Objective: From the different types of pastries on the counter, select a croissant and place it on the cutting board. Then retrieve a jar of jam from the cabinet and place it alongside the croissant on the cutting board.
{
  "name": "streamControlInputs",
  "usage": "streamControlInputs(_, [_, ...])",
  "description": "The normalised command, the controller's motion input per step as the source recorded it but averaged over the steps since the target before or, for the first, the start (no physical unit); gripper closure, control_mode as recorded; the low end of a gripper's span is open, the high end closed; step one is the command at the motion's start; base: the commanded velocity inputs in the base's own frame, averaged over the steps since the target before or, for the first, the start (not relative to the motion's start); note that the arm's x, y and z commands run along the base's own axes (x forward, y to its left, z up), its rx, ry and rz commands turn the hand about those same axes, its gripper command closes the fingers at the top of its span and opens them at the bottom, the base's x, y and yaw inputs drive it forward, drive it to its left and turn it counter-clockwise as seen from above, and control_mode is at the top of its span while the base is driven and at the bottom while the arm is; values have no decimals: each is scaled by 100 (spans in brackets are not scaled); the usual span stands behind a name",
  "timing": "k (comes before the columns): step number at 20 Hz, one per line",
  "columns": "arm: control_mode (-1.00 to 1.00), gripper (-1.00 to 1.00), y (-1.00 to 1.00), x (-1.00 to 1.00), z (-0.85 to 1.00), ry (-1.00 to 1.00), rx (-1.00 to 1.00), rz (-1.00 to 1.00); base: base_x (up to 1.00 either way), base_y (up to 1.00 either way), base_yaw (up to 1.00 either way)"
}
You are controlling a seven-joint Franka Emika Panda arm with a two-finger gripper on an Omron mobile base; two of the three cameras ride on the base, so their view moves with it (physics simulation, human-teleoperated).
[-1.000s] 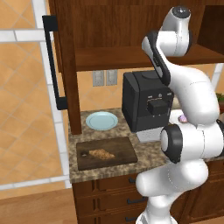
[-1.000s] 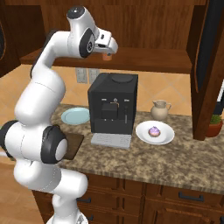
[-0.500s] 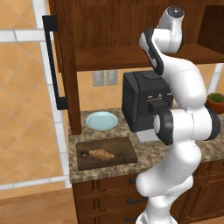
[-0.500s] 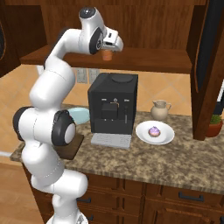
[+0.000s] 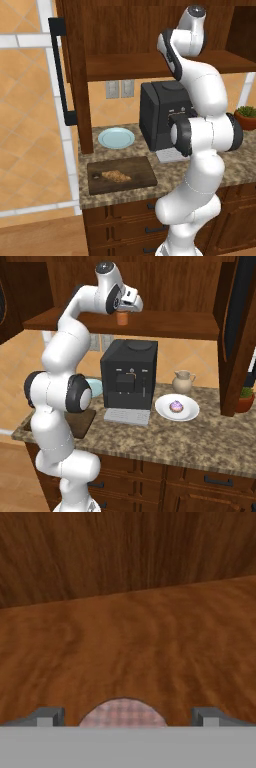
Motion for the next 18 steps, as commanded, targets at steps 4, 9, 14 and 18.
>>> streamControlInputs(4, [-100,100,-2,7,-2,0,0,0,0,0,0])
streamControlInputs(9, [-100,100,0,2,0,0,0,0,0,0,0])
streamControlInputs(14, [-100,100,0,-11,32,-1,1,1,0,0,0])
streamControlInputs(18, [-100,100,10,-46,62,-4,4,18,0,0,0])
